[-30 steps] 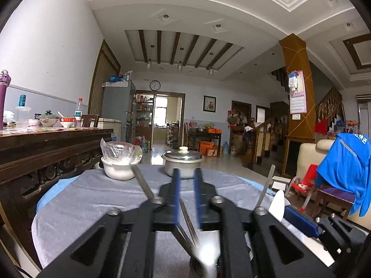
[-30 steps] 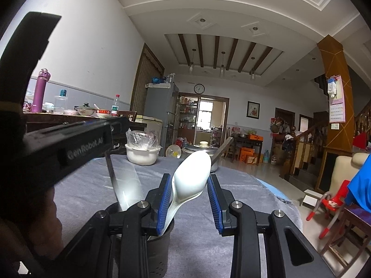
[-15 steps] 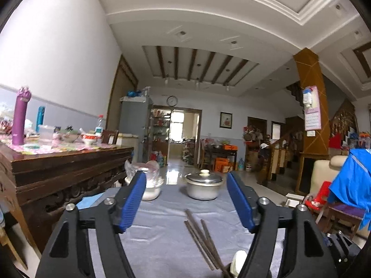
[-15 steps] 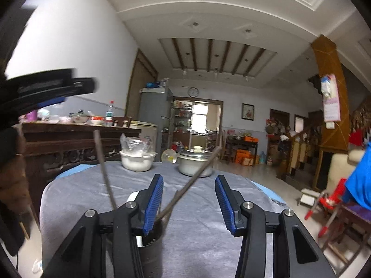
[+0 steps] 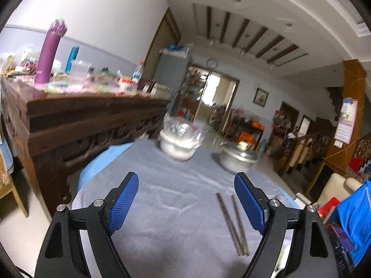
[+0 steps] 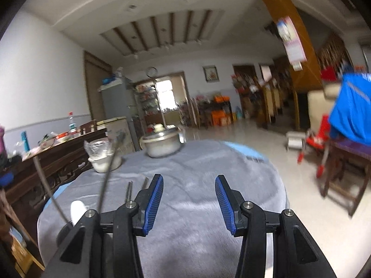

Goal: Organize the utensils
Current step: 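Move both open tools toward the remaining pair of chopsticks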

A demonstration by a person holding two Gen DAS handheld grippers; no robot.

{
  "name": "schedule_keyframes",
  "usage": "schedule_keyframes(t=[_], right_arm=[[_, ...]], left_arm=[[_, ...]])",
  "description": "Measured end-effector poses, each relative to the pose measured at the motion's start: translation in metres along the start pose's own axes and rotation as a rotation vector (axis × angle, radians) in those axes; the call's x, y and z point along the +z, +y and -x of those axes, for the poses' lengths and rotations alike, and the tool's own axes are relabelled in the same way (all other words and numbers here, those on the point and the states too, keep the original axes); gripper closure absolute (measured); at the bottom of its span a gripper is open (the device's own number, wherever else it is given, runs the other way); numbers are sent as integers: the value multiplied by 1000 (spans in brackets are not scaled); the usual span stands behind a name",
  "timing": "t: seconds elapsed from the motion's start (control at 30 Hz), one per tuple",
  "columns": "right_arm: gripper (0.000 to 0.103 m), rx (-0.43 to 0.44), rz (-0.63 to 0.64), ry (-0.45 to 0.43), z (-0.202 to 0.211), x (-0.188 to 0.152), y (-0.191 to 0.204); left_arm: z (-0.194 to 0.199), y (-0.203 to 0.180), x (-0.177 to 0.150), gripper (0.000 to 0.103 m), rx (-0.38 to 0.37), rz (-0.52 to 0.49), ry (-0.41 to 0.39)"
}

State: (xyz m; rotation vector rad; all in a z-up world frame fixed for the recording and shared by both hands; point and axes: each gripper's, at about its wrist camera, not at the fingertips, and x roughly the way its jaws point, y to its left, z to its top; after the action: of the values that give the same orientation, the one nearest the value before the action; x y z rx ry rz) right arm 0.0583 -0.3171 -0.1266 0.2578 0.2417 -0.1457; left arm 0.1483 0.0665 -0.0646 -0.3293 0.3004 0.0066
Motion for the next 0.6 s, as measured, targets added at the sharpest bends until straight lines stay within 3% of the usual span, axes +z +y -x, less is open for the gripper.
schedule_keyframes(t=[0.33,0.6], right_arm=[[53,-5,-118,160,-32,-11,-38],[53,14,-117,234,-59,-10,-44]], left_arm=[[-57,15,-32,18,88,-26,279],[-82,15,-48,18,117,-56,373]])
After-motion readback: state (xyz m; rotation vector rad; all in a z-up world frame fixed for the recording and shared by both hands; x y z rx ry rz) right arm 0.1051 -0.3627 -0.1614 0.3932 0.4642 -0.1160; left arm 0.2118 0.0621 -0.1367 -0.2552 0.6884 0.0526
